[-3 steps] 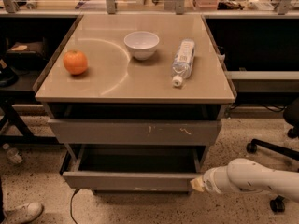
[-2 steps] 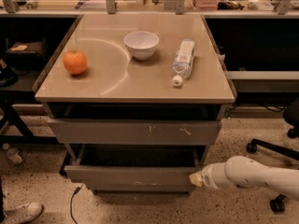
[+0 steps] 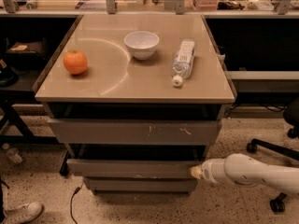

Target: Close middle drawer

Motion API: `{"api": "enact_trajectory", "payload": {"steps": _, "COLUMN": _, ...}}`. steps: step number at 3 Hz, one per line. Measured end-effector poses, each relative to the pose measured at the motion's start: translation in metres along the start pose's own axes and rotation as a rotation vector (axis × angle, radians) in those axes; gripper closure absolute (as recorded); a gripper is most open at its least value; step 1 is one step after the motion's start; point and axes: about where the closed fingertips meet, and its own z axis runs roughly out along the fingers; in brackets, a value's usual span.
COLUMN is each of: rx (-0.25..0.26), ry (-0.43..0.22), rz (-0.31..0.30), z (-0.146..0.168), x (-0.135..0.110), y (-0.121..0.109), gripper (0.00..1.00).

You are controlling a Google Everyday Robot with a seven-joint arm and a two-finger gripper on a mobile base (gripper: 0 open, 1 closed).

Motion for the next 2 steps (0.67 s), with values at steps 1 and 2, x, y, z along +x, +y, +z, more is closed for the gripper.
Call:
{"api": "enact_trajectory", "payload": {"steps": 1, "rx": 0.018, "ry": -0.033, "rz": 0.019, "z": 0.0058, "x": -0.0117, "y": -0.0111, "gripper": 1.00}}
{"api": "enact_trajectory", "payload": {"steps": 2, "rx": 0.032, "ry": -0.053, "rz": 0.028, "z": 0.0099, "x": -0.0192, "y": -0.0198, "gripper": 1.00}}
